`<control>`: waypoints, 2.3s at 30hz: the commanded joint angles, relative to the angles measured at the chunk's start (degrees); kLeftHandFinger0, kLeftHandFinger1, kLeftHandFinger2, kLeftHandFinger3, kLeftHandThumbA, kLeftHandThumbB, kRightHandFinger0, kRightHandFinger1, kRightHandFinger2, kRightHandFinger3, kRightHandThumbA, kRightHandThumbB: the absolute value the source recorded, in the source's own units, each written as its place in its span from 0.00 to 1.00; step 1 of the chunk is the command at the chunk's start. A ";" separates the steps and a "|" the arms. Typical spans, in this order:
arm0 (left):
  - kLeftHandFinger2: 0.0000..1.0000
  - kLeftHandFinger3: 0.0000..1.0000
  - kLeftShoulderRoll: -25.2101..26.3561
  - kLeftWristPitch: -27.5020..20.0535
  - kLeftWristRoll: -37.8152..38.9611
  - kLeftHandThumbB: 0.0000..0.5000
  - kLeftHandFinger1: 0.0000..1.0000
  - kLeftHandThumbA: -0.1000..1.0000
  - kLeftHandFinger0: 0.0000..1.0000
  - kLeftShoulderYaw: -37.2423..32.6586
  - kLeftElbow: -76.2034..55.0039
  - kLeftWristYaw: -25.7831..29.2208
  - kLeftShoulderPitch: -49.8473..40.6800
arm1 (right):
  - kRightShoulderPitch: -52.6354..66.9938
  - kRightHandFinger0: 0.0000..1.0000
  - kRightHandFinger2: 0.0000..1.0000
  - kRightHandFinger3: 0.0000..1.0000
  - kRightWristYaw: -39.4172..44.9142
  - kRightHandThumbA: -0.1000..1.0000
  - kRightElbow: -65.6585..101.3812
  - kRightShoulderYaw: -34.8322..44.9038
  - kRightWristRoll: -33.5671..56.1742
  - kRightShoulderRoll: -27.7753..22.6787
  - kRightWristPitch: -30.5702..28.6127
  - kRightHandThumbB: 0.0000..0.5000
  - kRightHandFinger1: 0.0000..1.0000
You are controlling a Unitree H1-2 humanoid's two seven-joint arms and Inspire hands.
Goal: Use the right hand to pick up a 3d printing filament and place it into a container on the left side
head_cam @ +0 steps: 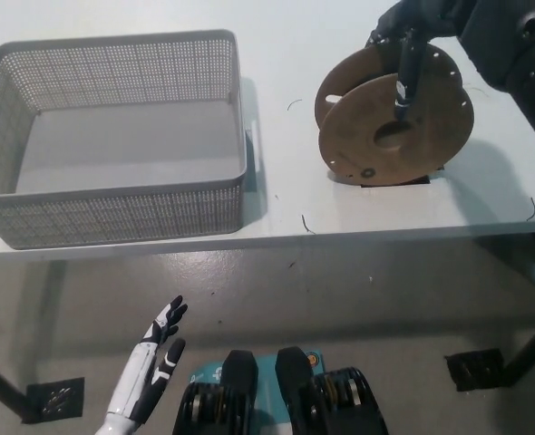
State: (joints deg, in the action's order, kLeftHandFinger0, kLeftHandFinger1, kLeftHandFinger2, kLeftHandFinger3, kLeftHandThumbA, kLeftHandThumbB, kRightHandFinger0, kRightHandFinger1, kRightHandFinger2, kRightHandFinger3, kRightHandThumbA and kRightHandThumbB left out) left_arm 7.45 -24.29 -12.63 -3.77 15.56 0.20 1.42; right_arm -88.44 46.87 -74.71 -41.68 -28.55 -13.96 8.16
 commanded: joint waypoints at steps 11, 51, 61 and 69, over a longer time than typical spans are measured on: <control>1.00 1.00 1.24 0.00 0.44 0.47 1.00 1.00 1.00 -0.04 -2.17 -0.78 2.28 | 11.23 0.00 0.88 0.85 -29.50 0.00 -0.16 10.85 2.37 -0.29 -7.08 0.13 0.42; 1.00 1.00 1.11 -1.43 -0.54 0.43 1.00 1.00 1.00 -0.29 -0.29 -0.46 2.49 | 16.67 0.00 0.63 1.00 -37.28 0.00 -6.83 84.47 48.07 -4.66 4.11 0.18 0.06; 1.00 1.00 1.11 -1.39 -0.73 0.44 1.00 1.00 1.00 -0.31 -0.04 -0.36 2.11 | 15.56 0.00 0.73 1.00 -35.15 0.00 -7.04 97.45 55.66 -3.36 7.64 0.21 0.16; 1.00 1.00 1.34 -2.20 -1.05 0.40 1.00 1.00 1.00 -0.68 0.61 -0.49 2.13 | 12.84 0.00 0.69 1.00 -35.41 0.00 -5.98 96.47 53.41 -0.73 7.65 0.17 0.16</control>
State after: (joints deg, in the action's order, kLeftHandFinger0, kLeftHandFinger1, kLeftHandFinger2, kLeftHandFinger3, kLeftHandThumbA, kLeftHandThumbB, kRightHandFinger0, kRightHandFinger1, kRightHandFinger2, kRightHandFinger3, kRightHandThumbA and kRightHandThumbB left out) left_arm 8.19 -23.63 -12.80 -3.91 16.66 -0.93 3.37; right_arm -65.60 8.55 -83.49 53.84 17.15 -14.74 14.82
